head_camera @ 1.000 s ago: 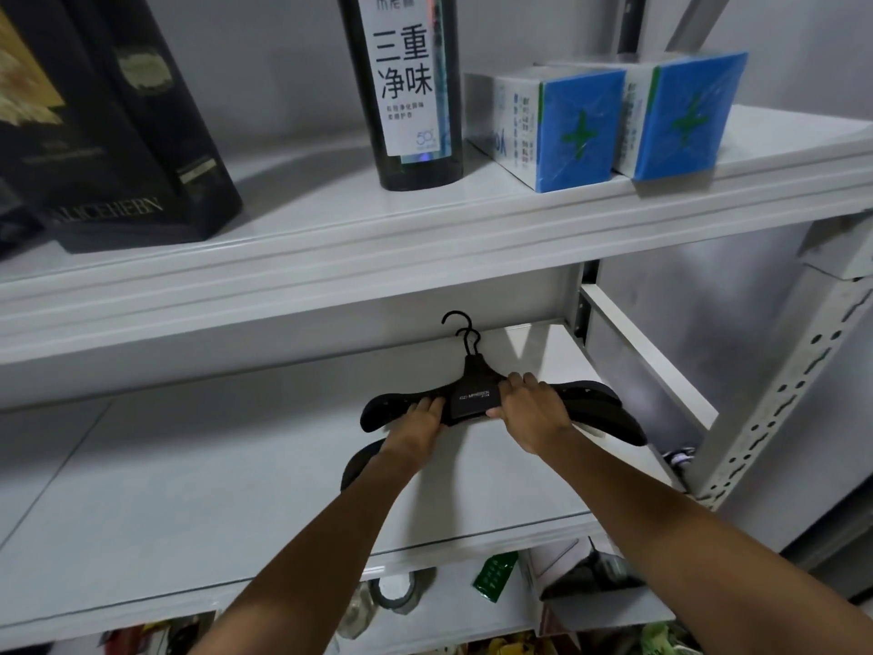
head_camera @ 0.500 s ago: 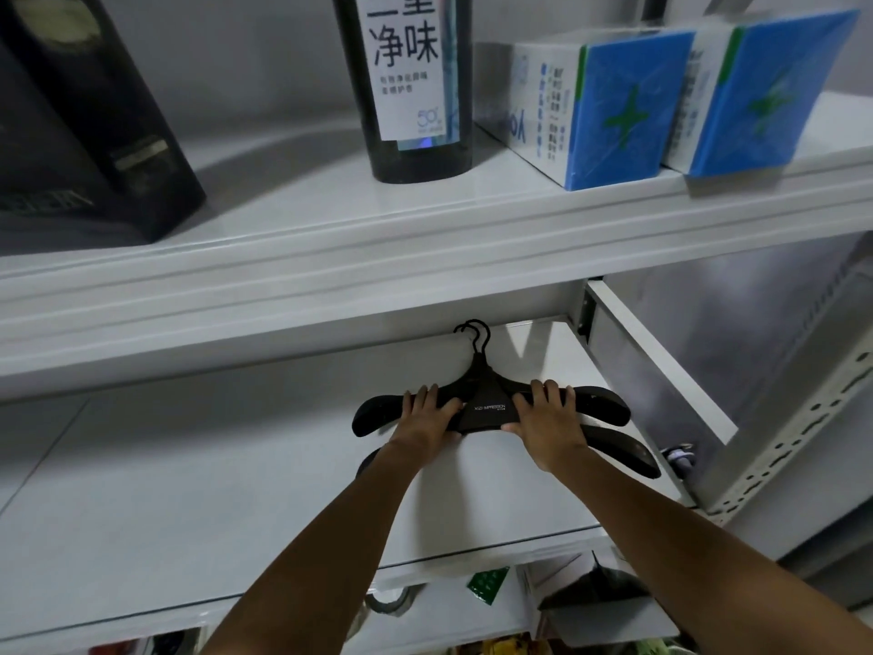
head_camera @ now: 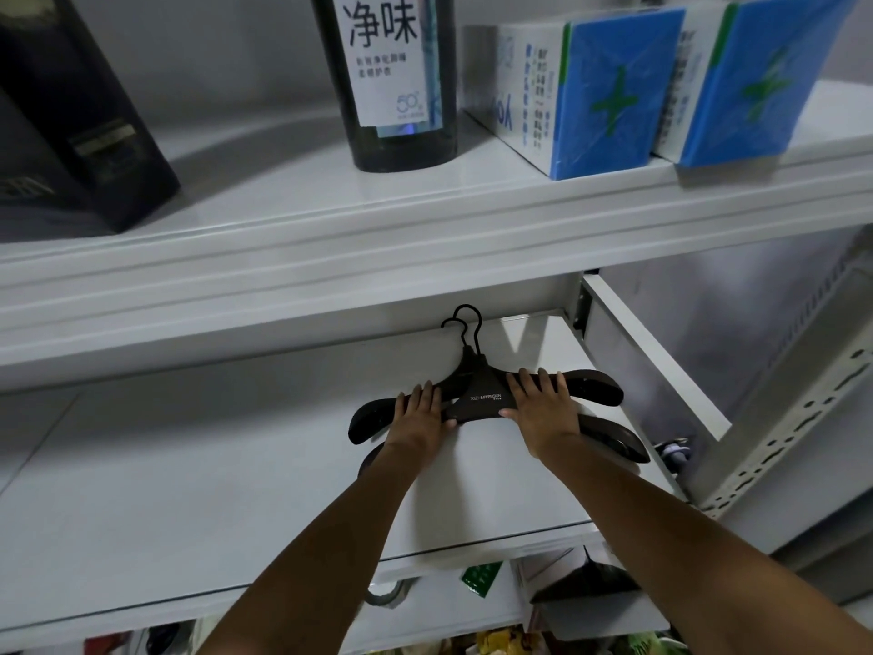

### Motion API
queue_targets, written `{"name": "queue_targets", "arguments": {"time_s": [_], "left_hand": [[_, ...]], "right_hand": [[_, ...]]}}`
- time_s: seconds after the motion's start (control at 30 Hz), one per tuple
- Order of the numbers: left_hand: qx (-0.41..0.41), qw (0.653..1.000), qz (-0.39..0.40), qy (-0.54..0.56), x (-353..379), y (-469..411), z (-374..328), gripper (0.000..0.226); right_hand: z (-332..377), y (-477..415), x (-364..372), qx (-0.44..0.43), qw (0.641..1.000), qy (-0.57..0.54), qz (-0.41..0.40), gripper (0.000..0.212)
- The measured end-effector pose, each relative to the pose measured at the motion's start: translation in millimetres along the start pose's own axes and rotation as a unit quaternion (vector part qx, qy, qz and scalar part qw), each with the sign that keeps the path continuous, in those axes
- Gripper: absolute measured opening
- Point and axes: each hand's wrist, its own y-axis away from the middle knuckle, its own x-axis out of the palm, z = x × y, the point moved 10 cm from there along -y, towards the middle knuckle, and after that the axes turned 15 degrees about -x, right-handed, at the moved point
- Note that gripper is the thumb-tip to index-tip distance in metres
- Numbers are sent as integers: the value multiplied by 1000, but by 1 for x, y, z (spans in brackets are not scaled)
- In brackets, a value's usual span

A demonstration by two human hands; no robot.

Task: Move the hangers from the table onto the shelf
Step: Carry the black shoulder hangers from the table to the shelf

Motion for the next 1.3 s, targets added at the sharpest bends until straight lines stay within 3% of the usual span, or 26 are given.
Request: {"name": "queue_targets", "arguments": {"time_s": [0.4, 0.57, 0.8, 0.97, 1.3], "left_hand": [[43, 998, -8, 41, 2, 5, 2, 61], [42, 999, -9, 2, 6, 2, 1, 57], [77, 996, 22, 45, 7, 12, 3, 59], [59, 997, 14, 45, 12, 17, 4, 67], [43, 998, 1, 43, 7, 19, 5, 62]], "right_hand": [[4, -8, 4, -18, 1000, 16, 4, 77], [9, -9, 0, -26, 999, 23, -14, 66], [12, 3, 7, -35, 999, 12, -18, 66], [17, 12, 16, -43, 999, 4, -19, 67], [14, 15, 16, -23, 999, -7, -29, 76]]}}
